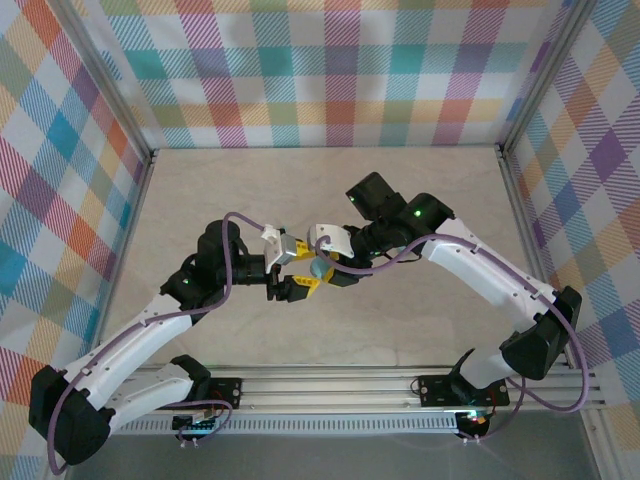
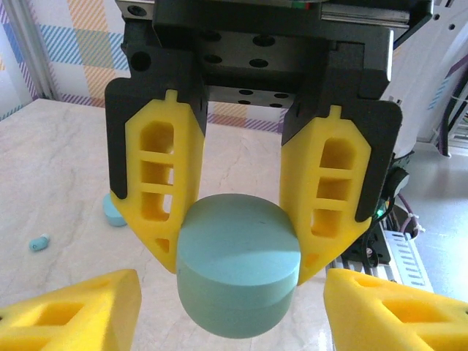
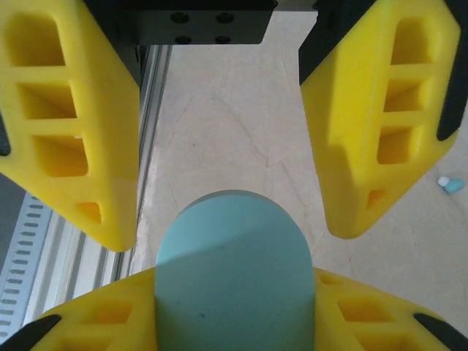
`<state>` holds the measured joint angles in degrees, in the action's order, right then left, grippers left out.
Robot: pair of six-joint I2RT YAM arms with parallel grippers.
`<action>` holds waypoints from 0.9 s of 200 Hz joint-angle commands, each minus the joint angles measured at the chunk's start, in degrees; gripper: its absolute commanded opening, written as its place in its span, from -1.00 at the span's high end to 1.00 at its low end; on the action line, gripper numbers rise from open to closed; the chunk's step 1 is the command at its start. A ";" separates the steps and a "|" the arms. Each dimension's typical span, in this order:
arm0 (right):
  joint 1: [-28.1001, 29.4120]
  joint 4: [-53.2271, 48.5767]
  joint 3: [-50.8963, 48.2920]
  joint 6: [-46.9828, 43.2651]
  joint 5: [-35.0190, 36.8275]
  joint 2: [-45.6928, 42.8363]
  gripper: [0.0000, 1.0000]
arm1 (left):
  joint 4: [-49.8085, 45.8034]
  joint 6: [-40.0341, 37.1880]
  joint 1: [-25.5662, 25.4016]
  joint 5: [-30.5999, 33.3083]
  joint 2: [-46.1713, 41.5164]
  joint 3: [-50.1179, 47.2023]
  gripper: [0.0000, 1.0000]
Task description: Insert the wireless bluetooth earbuds into the charging case
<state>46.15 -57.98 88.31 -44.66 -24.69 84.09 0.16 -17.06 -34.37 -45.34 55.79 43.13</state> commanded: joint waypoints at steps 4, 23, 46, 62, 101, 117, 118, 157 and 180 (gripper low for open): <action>0.35 -0.47 1.20 -1.74 -1.41 -2.20 0.57 | 1.23 -1.31 -0.52 0.22 0.59 1.79 -0.31; 0.34 -0.13 1.33 -1.65 -1.59 -2.31 0.57 | 1.46 -1.49 -0.52 0.35 0.98 1.60 -0.30; 0.33 -0.03 1.36 -1.72 -2.02 -2.28 0.57 | 1.79 -1.41 -0.52 1.03 1.30 1.36 -0.30; 0.34 -0.12 1.43 -1.74 -2.21 -2.18 0.57 | 2.33 -1.40 -0.52 1.31 1.19 1.31 -0.30; 0.43 -0.12 1.51 -1.74 -2.51 -2.04 0.57 | 2.75 -1.41 -0.52 0.73 1.99 1.73 -0.21; 0.46 -0.03 1.53 -1.65 -2.60 -2.01 0.57 | 2.94 -1.24 -0.52 0.55 2.33 1.86 -0.16; 0.49 -0.03 1.56 -1.65 -2.62 -2.01 0.57 | 2.97 -1.24 -0.52 0.49 2.36 1.93 -0.16; 0.52 0.06 1.32 -1.56 -2.65 -1.92 0.57 | 4.49 -0.44 -0.52 0.25 2.79 1.94 -0.12; 0.60 -0.03 1.16 -1.50 -2.60 -1.67 0.57 | 5.36 0.18 -0.52 -0.06 3.21 2.00 -0.13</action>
<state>46.15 -57.67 88.31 -45.45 -24.10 83.24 1.87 -17.54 -34.48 -45.60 58.35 43.24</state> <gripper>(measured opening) 0.414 0.563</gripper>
